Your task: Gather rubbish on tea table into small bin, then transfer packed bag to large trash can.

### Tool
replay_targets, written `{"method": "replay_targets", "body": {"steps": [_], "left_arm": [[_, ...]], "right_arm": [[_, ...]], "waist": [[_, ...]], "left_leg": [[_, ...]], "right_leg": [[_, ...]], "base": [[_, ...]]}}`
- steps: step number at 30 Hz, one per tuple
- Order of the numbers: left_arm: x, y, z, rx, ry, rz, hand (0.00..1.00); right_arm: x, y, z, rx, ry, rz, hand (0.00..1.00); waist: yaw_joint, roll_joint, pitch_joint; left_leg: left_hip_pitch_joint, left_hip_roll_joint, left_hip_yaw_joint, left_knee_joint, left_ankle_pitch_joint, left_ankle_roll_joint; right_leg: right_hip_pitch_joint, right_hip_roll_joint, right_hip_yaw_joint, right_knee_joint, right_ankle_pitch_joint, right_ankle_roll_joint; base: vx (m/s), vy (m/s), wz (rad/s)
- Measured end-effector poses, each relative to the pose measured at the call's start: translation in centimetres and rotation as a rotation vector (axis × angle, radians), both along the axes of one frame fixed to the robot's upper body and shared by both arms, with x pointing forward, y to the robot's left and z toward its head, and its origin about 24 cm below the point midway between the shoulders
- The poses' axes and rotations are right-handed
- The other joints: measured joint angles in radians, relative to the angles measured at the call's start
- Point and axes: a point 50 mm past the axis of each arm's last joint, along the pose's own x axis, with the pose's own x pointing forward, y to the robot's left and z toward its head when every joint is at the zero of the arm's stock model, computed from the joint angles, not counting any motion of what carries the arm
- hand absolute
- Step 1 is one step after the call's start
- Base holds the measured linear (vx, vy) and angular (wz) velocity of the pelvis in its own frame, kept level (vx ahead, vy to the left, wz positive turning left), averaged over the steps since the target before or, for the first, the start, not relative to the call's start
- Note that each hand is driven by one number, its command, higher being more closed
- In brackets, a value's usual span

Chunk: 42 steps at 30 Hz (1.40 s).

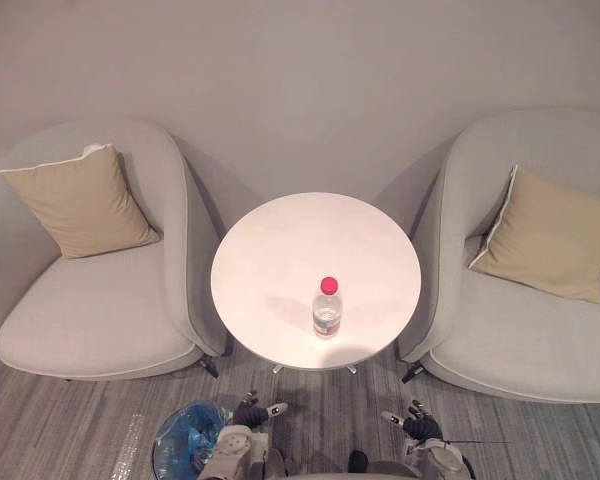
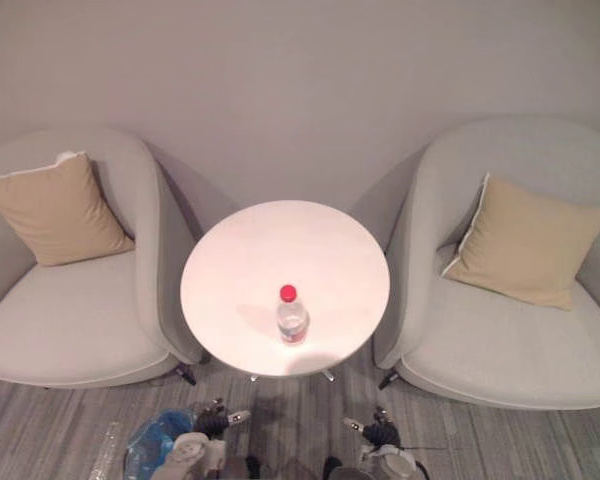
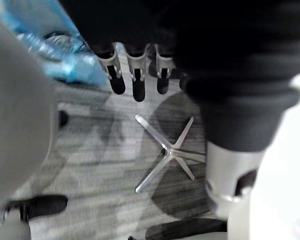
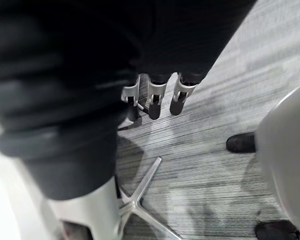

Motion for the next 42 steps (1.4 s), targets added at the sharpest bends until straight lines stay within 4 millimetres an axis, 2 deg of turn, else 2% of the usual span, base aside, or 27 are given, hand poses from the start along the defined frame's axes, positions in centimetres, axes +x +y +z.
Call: {"method": "replay_targets", "body": {"steps": [1, 5, 9, 10, 14, 17, 21, 26, 33, 36, 42], "left_arm": [[-0.3, 0.5, -0.1, 0.015, 0.010, 0.000, 0.00], [-0.8, 1.2, -0.2, 0.047, 0.022, -0.023, 0.00], [-1.3, 1.9, -0.3, 0.079, 0.042, -0.017, 0.00], [-1.6, 2.1, -0.4, 0.092, 0.048, -0.029, 0.00], [-2.1, 2.6, -0.5, 0.105, 0.058, -0.030, 0.00], [-2.1, 2.6, -0.5, 0.113, 0.051, -0.048, 0.00], [-2.2, 2.7, -0.4, 0.116, 0.047, -0.051, 0.00], [-2.3, 2.9, -0.4, 0.116, 0.049, -0.053, 0.00], [-2.1, 2.9, -0.3, 0.115, 0.038, -0.050, 0.00], [-1.9, 3.0, -0.2, 0.115, 0.026, -0.048, 0.00], [-0.8, 2.9, 0.3, 0.095, -0.029, -0.012, 0.00]], "right_arm": [[-0.1, 0.3, 0.0, -0.009, 0.002, 0.028, 0.00], [0.1, 0.8, 0.7, -0.043, -0.048, 0.085, 0.00], [1.1, 1.3, 3.3, -0.095, -0.203, 0.151, 0.00], [1.8, 1.3, 4.6, -0.142, -0.277, 0.190, 0.00], [3.3, 1.1, 7.8, -0.239, -0.445, 0.265, 0.00], [3.9, 1.1, 8.9, -0.286, -0.499, 0.306, 0.00], [4.1, 1.2, 9.3, -0.303, -0.520, 0.328, 0.00], [5.5, 1.9, 10.5, -0.307, -0.594, 0.364, 0.00], [8.5, 3.3, 12.1, -0.300, -0.687, 0.411, 0.00], [9.7, 3.5, 11.8, -0.299, -0.676, 0.419, 0.00], [13.1, 4.8, 13.0, -0.273, -0.726, 0.439, 0.00]], "waist": [[-0.002, -0.013, -0.012], [-0.002, -0.021, -0.025], [-0.008, -0.018, -0.029], [-0.008, -0.020, -0.030], [-0.009, -0.023, -0.032], [-0.008, -0.028, -0.035], [-0.008, -0.032, -0.036], [-0.008, -0.039, -0.039], [0.004, -0.041, -0.040], [0.009, -0.041, -0.027], [0.018, -0.030, 0.032]], "left_leg": [[0.009, -0.014, 0.008, -0.025, 0.009, 0.009], [0.026, -0.039, 0.021, -0.071, 0.026, 0.026], [0.036, -0.052, 0.022, -0.085, 0.035, 0.032], [0.040, -0.051, 0.020, -0.086, 0.035, 0.032], [0.065, -0.045, 0.018, -0.099, 0.035, 0.032], [0.064, -0.043, 0.015, -0.099, 0.035, 0.032], [0.063, -0.045, 0.005, -0.103, 0.036, 0.031], [0.045, -0.053, -0.019, -0.130, 0.058, 0.031], [0.015, -0.058, -0.049, -0.132, 0.066, 0.033], [0.001, -0.061, -0.065, -0.132, 0.070, 0.033], [-0.048, -0.067, -0.090, -0.129, 0.082, 0.034]], "right_leg": [[-0.005, -0.012, 0.008, -0.002, 0.001, 0.010], [-0.014, -0.032, 0.025, -0.021, 0.009, 0.026], [-0.009, -0.035, 0.030, -0.036, 0.013, 0.030], [-0.002, -0.032, 0.033, -0.042, 0.013, 0.029], [0.017, -0.024, 0.044, -0.054, 0.015, 0.027], [0.016, -0.022, 0.047, -0.057, 0.017, 0.024], [0.012, -0.024, 0.046, -0.065, 0.021, 0.028], [-0.007, -0.030, 0.030, -0.068, 0.026, 0.030], [-0.014, -0.032, 0.000, -0.077, 0.028, 0.029], [-0.017, -0.034, -0.015, -0.083, 0.028, 0.028], [-0.053, -0.039, -0.038, -0.085, 0.037, 0.023]], "base": [[0.01, 0.107, -0.13], [0.05, 0.099, -0.10], [0.08, 0.034, -0.02], [0.07, 0.001, -0.02], [0.02, -0.021, -0.07], [-0.04, -0.023, -0.04], [-0.06, -0.003, 0.02], [-0.02, -0.008, 0.12], [0.02, -0.015, 0.12], [0.00, -0.010, 0.18], [-0.01, -0.003, 0.12]]}}
